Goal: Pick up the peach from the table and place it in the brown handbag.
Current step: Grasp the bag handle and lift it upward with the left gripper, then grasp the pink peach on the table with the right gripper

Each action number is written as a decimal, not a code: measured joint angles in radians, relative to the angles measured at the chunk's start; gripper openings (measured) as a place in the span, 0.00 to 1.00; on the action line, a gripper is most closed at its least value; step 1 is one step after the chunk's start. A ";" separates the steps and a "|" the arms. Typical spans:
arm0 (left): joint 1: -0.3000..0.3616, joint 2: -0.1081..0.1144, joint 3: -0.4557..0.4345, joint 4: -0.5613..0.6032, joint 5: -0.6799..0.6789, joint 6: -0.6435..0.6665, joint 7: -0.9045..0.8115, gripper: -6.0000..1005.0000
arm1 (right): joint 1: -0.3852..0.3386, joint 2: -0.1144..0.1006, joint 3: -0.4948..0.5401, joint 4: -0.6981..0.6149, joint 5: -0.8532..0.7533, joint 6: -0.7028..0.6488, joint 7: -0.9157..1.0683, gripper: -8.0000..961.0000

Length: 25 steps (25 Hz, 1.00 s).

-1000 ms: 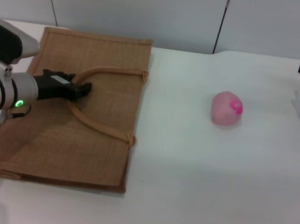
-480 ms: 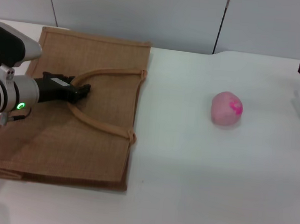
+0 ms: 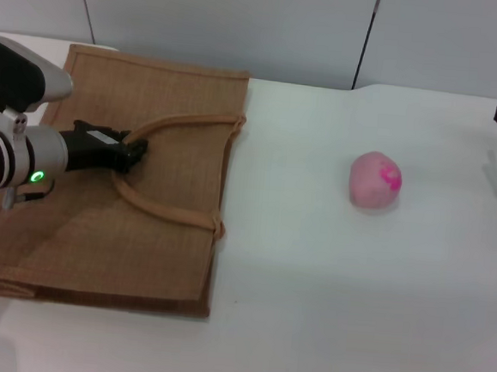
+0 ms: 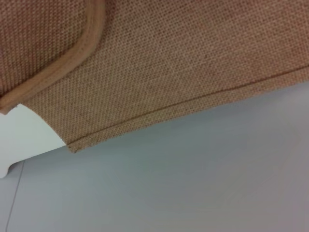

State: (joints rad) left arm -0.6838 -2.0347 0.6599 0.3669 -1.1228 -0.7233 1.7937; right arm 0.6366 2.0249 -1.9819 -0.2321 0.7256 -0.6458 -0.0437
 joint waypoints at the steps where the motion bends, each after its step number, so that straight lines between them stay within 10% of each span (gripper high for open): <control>1: 0.000 0.000 0.001 0.002 0.001 -0.001 0.000 0.40 | 0.000 0.000 0.000 0.000 0.000 0.000 0.000 0.82; 13: 0.002 -0.001 0.004 0.072 0.002 -0.008 0.001 0.15 | 0.000 -0.001 0.000 0.000 0.000 0.000 -0.001 0.82; 25: 0.043 -0.006 0.004 0.284 0.002 -0.214 -0.101 0.13 | 0.073 -0.002 -0.105 -0.035 -0.002 0.130 -0.059 0.82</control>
State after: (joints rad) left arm -0.6407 -2.0409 0.6635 0.6511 -1.1210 -0.9375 1.6930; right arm 0.7096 2.0233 -2.0866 -0.2676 0.7240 -0.5163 -0.1031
